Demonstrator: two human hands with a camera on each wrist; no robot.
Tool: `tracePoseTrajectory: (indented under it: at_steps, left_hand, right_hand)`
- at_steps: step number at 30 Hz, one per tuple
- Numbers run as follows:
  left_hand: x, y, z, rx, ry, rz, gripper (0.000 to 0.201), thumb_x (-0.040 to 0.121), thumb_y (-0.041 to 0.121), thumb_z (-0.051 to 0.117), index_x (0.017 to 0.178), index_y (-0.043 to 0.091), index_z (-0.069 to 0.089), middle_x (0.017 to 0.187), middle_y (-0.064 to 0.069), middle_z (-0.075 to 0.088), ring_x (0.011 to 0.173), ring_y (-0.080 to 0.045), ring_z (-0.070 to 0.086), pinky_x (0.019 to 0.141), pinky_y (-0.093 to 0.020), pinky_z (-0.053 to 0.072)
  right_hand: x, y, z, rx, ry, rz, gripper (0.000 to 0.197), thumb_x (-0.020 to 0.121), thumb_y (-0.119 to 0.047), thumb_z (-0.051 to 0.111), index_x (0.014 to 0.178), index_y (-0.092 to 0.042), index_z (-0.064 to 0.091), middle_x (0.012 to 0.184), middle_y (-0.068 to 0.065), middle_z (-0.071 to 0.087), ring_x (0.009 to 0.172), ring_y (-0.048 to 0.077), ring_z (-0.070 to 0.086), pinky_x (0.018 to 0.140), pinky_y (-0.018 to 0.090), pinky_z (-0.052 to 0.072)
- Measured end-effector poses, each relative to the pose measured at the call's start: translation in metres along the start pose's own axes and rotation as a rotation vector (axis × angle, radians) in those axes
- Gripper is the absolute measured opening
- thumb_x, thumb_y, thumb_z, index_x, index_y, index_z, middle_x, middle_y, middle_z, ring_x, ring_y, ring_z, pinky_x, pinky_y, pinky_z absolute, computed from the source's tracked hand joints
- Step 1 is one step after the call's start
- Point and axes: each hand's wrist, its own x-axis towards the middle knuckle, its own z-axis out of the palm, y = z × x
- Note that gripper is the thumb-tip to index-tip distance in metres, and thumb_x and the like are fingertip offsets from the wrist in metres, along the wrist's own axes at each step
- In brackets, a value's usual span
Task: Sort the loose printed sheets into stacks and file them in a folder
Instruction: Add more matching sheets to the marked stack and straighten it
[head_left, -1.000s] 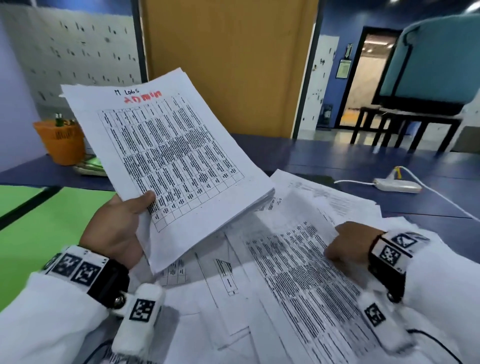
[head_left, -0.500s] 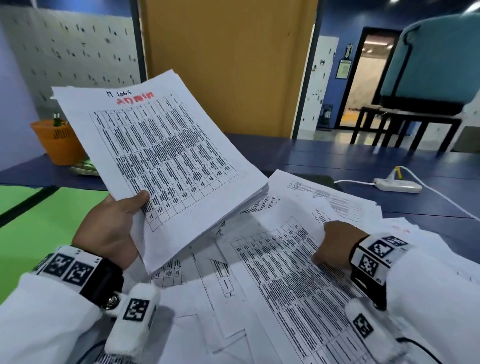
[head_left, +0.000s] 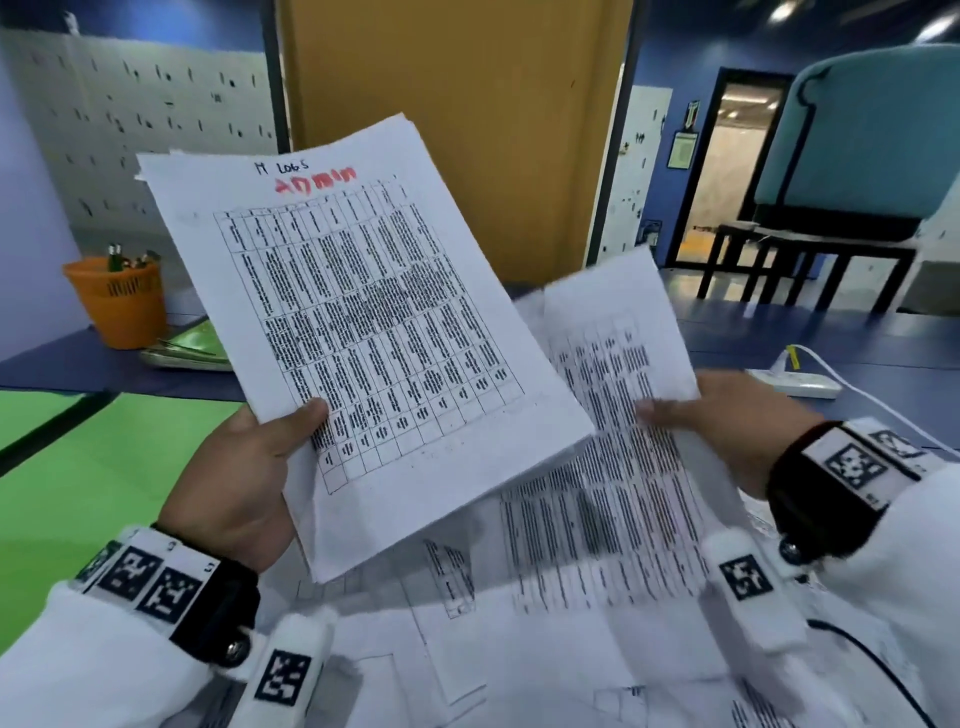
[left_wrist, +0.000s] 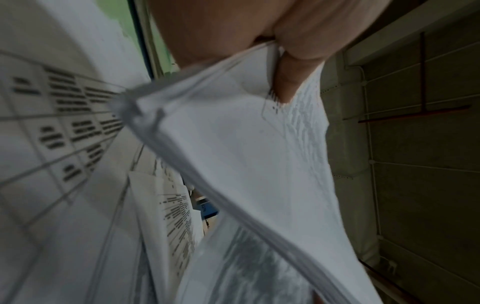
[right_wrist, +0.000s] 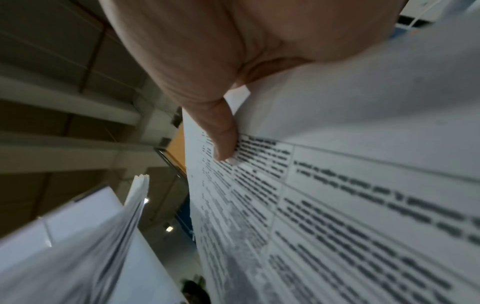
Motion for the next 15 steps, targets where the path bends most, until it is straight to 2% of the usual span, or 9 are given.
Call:
tracePoseTrajectory:
  at_steps: [1,2,4,6,8,9,11,13,15]
  left_hand:
    - [-0.002,0.001,0.003,-0.011,-0.03,0.001,0.039,0.098,0.007,0.055,0.133,0.015,0.066,0.131,-0.01,0.071,0.121,-0.032,0.067,0.104,-0.054,0.05]
    - [-0.005,0.002,0.007,-0.021,-0.058,0.002,0.041,0.095,0.007,0.055,0.135,0.011,0.064,0.132,-0.012,0.07,0.122,-0.034,0.067,0.103,-0.055,0.052]
    - [-0.01,0.006,0.018,-0.017,-0.111,0.008,0.042,0.089,0.007,0.058,0.13,0.004,0.066,0.127,-0.017,0.072,0.113,-0.034,0.071,0.091,-0.049,0.06]
    - [-0.015,0.01,0.029,0.031,-0.164,0.033,0.038,0.084,0.007,0.061,0.12,0.0,0.07,0.121,-0.021,0.073,0.1,-0.032,0.075,0.086,-0.046,0.062]
    - [-0.017,0.014,0.037,0.12,-0.214,0.072,0.04,0.077,0.018,0.074,0.113,0.001,0.073,0.117,-0.021,0.075,0.1,-0.032,0.074,0.099,-0.055,0.055]
    - [-0.016,0.016,0.039,0.169,-0.24,0.093,0.05,0.07,0.028,0.084,0.112,0.003,0.075,0.116,-0.019,0.075,0.104,-0.032,0.074,0.105,-0.056,0.049]
    - [-0.012,0.018,0.044,0.256,-0.276,0.142,0.074,0.053,0.051,0.095,0.112,0.01,0.077,0.118,-0.016,0.076,0.111,-0.033,0.072,0.109,-0.055,0.044]
    - [-0.008,0.017,0.049,0.278,-0.271,0.166,0.08,0.049,0.061,0.094,0.112,0.015,0.078,0.119,-0.015,0.076,0.114,-0.035,0.071,0.111,-0.059,0.043]
    - [-0.004,0.014,0.051,0.228,-0.258,0.177,0.08,0.049,0.058,0.096,0.112,0.012,0.077,0.12,-0.017,0.075,0.114,-0.036,0.07,0.111,-0.06,0.043]
  right_hand:
    - [-0.003,-0.009,-0.004,0.116,-0.013,-0.048,0.021,0.083,-0.015,0.075,0.103,-0.009,0.071,0.095,0.008,0.077,0.09,0.028,0.073,0.089,0.045,0.056]
    - [-0.007,-0.018,-0.007,0.193,-0.019,-0.098,0.023,0.084,-0.013,0.073,0.107,-0.009,0.069,0.095,0.006,0.077,0.086,0.02,0.074,0.082,0.034,0.059]
    - [-0.013,-0.031,-0.008,0.325,0.034,-0.18,0.025,0.086,-0.013,0.07,0.11,-0.01,0.065,0.096,0.002,0.076,0.076,0.005,0.072,0.065,0.017,0.055]
    - [-0.015,-0.039,-0.005,0.433,0.107,-0.234,0.026,0.09,-0.017,0.067,0.114,-0.01,0.064,0.102,0.001,0.075,0.079,0.003,0.07,0.067,0.018,0.055]
    - [-0.017,-0.042,-0.003,0.451,0.174,-0.273,0.015,0.096,-0.021,0.062,0.11,-0.014,0.065,0.103,0.002,0.074,0.084,0.005,0.069,0.08,0.024,0.057]
    - [-0.02,-0.046,0.0,0.437,0.192,-0.281,0.012,0.099,-0.023,0.058,0.107,-0.018,0.065,0.101,0.0,0.073,0.082,-0.002,0.068,0.082,0.019,0.055]
    - [-0.025,-0.048,0.002,0.463,0.188,-0.324,0.015,0.103,-0.025,0.051,0.109,-0.023,0.064,0.096,-0.013,0.072,0.074,-0.014,0.062,0.074,0.006,0.05]
    - [-0.03,-0.051,0.005,0.47,0.192,-0.355,0.017,0.102,-0.023,0.051,0.11,-0.023,0.066,0.094,-0.013,0.076,0.081,-0.001,0.067,0.076,0.015,0.054]
    - [-0.028,-0.049,0.009,0.463,0.26,-0.37,0.015,0.102,-0.025,0.052,0.104,-0.027,0.067,0.095,-0.014,0.076,0.092,0.01,0.069,0.087,0.03,0.055]
